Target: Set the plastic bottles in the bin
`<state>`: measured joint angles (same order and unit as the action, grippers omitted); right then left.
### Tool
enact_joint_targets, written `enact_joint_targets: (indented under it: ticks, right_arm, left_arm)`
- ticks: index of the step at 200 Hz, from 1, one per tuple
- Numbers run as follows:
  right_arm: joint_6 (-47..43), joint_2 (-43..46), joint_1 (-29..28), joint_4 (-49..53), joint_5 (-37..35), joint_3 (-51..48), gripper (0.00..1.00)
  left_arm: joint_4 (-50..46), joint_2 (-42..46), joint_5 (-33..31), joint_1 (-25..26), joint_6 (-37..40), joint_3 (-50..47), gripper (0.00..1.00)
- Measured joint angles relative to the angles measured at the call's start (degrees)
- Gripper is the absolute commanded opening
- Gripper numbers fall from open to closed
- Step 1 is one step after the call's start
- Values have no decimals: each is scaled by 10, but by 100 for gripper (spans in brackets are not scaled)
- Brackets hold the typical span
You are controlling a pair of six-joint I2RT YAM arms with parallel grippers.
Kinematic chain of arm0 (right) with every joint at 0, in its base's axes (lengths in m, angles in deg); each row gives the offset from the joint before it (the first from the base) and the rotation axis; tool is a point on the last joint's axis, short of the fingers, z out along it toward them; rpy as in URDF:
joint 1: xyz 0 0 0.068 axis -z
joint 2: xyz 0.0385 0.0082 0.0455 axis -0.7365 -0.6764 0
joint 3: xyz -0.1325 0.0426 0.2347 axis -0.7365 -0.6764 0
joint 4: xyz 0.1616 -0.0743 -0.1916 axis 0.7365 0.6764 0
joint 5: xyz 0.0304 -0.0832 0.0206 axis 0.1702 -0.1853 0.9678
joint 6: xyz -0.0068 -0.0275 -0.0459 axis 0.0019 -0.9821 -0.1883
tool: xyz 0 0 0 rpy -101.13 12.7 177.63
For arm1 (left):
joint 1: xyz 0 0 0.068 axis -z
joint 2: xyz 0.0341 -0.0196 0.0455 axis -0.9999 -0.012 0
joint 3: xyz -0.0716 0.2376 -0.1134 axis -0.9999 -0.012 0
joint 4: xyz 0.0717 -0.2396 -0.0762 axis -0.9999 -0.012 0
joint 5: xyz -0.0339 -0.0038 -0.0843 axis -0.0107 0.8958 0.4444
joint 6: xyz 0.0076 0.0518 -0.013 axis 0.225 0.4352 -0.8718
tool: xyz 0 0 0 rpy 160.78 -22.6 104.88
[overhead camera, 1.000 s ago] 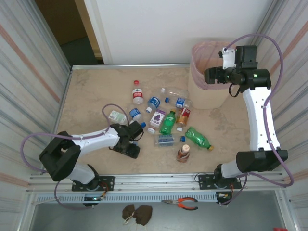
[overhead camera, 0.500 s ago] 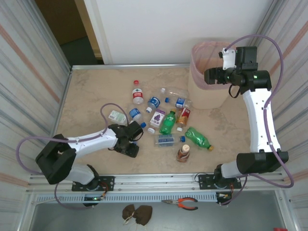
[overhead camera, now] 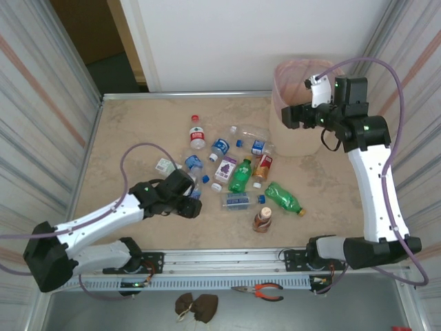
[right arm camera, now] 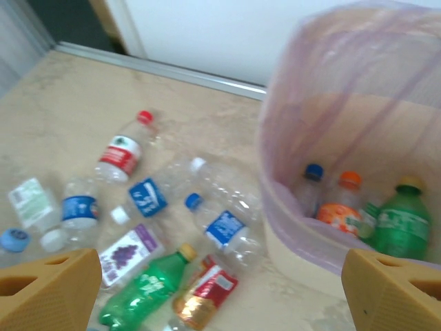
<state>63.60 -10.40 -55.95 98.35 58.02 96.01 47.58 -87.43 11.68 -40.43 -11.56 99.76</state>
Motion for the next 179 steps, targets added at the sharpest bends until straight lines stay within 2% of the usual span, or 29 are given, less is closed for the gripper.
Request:
enact_joint_targets:
  ticks: [39,78,146,179]
  right_arm:
    - [41,51,-25,-87,97,-63,89]
    - [96,97,-45,-199,211,-123,91]
    - [138,122,-101,-322,353,-129,93]
    - [142,120,-126,-333,395,-126,88]
  left_arm:
    - [97,28,57,0,46,22,61]
    - [219,36,149,0,93,37,60]
    - [415,27,334,0,124,73,61]
    - [468,2,414,0,124,105,61]
